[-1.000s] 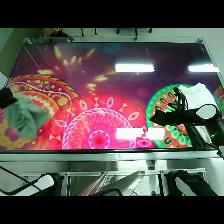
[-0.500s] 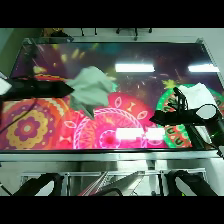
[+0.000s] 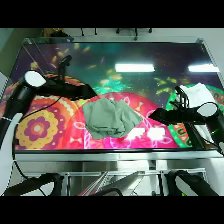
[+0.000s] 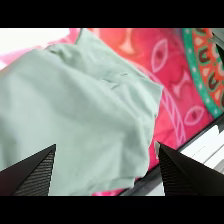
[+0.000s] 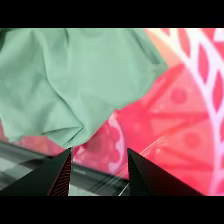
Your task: Fold the shirts.
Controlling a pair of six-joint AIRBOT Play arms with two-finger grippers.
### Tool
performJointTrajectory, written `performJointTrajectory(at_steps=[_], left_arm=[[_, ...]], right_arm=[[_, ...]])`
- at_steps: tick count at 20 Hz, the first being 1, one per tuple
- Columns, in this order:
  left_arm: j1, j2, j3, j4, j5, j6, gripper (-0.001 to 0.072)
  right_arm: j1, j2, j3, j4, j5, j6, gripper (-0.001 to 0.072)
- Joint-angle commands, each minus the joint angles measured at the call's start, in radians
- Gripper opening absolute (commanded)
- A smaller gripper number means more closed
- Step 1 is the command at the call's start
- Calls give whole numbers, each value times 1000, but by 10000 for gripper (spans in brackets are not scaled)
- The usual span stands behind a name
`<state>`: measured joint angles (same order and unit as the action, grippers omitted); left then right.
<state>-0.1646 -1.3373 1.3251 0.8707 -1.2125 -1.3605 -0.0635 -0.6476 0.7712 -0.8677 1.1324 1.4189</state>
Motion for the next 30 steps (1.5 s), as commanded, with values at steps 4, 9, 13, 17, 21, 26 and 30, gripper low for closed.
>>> performJointTrajectory(at_steps=[4,9,13,17,21,26,30], left_arm=[[254,149,-328,0,-114,44,693],[140,273,-800,-90,154,116,692],[-63,241,-878,-201,422,122,692],[-184,96,-772,-208,445,122,692],[-206,-33,-692,-208,367,139,341],[-181,-12,-607,-207,249,169,12],[-23,189,-437,-210,52,143,11]], right_arm=[[-35,-156,8,0,-36,-89,390],[-34,-361,8,95,-77,-203,389],[-32,-470,8,286,-87,-325,389],[12,-528,8,331,-138,-358,389],[79,-555,8,354,-192,-358,387],[86,-537,41,494,-163,-470,18],[-1,-392,273,496,7,-441,18]])
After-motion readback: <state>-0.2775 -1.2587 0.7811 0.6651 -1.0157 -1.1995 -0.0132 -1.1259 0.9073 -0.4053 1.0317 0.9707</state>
